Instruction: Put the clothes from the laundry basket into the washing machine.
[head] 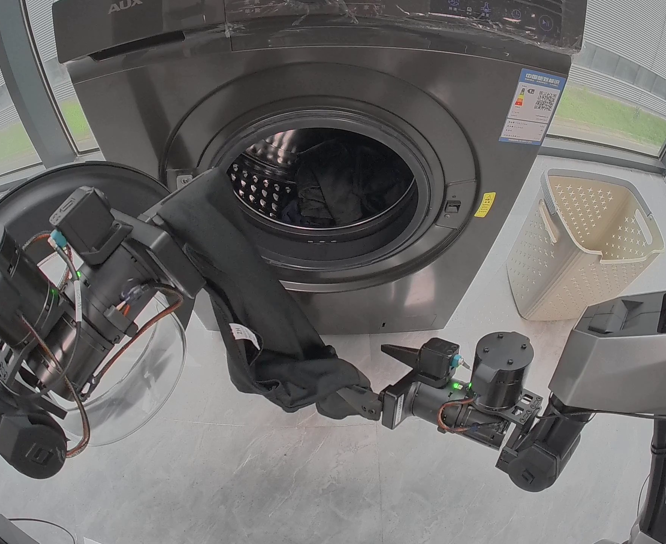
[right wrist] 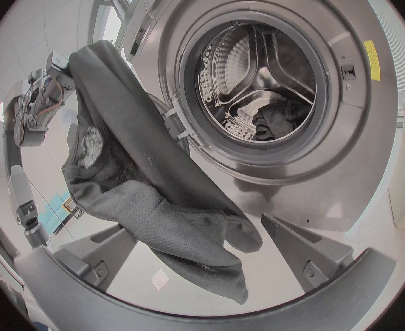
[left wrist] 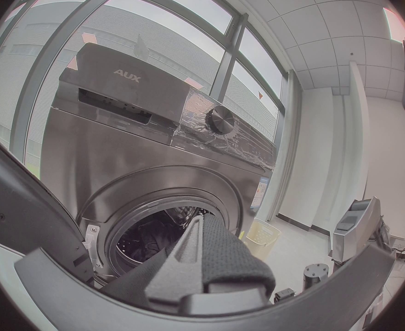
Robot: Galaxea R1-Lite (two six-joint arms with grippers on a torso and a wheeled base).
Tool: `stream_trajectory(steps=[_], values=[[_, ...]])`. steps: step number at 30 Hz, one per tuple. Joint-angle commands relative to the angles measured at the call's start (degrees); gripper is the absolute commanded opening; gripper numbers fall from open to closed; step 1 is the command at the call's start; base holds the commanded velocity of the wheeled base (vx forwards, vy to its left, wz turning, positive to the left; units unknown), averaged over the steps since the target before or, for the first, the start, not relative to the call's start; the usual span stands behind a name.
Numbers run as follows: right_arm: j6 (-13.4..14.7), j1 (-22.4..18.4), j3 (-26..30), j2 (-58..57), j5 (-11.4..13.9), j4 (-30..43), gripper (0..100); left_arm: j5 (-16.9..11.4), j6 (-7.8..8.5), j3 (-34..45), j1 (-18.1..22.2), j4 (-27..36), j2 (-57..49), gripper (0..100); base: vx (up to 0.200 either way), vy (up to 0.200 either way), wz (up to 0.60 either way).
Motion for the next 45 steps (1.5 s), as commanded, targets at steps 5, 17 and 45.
stream_trajectory(steps=[5, 17, 45], values=[[0.0, 0.2, 6.7, 0.7, 0.3, -1.1, 100, 2.3, -0.1, -2.2, 0.1, 0.0, 1.7, 0, 0.0, 0.0, 0.0], [-0.9, 2.3, 6.6, -0.3, 2.2, -1.1, 100, 2.3, -0.45, -2.0, 0.0, 0.0, 2.6, 0, 0.0, 0.0, 0.0], [4.6, 13.8, -16.0, 3.1, 2.5, 5.9, 100, 3.1, -0.54, -2.5, 0.0, -0.2, 4.1, 0, 0.0, 0.0, 0.0]])
